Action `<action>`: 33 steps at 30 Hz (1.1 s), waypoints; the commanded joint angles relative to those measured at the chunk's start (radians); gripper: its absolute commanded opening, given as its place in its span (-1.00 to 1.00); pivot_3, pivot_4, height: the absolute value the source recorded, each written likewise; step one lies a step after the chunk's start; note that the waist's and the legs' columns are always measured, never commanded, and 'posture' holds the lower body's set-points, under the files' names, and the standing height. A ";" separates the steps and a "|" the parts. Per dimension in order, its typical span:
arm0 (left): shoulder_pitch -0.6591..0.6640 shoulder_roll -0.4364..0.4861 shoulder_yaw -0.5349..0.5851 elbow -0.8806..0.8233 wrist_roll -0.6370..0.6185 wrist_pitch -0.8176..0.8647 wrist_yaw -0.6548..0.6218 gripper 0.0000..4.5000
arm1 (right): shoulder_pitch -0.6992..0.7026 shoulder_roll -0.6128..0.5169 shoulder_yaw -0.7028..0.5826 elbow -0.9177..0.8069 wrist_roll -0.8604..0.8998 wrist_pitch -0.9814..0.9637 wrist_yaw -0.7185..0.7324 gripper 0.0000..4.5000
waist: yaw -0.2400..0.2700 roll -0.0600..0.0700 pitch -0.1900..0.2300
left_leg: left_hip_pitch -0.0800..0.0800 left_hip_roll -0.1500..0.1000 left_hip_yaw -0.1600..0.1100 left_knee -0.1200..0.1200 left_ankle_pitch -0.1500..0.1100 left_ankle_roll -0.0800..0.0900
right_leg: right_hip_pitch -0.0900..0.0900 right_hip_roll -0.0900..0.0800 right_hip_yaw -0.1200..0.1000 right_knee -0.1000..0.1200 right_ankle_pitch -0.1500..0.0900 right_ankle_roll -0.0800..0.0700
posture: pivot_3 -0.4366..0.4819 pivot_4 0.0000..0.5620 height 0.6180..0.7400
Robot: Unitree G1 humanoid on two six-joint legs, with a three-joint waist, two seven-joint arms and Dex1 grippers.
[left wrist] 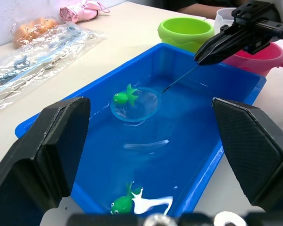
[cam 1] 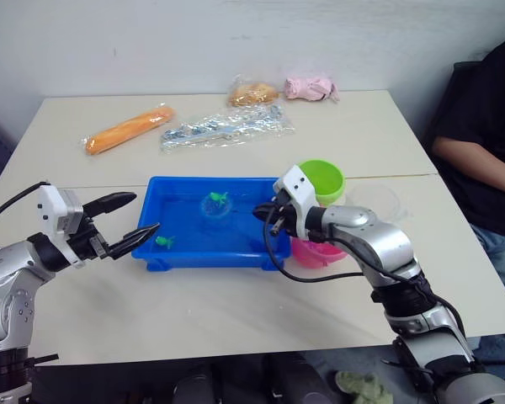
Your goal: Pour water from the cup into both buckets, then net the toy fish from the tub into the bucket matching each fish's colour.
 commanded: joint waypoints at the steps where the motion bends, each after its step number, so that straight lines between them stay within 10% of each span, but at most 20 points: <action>1: -0.020 0.013 0.010 -0.010 -0.013 -0.007 -0.006 0.97 | 0.029 -0.025 -0.053 -0.084 0.027 -0.031 0.037 -1.00 | 0.001 0.000 0.000 | 0.000 0.000 0.000 0.000 0.000 0.000 | 0.000 0.000 0.000 0.000 0.000 0.000 | -0.05 -0.47 1.00; 33: -0.341 -0.153 -0.230 0.096 -0.005 -0.001 -0.037 0.97 | 0.380 -0.403 -0.612 -0.339 0.155 -0.169 0.124 -1.00 | 0.021 0.000 0.000 | 0.000 -0.001 0.000 0.000 0.000 0.000 | 0.002 0.001 0.001 -0.003 0.000 0.000 | -0.05 -0.47 1.00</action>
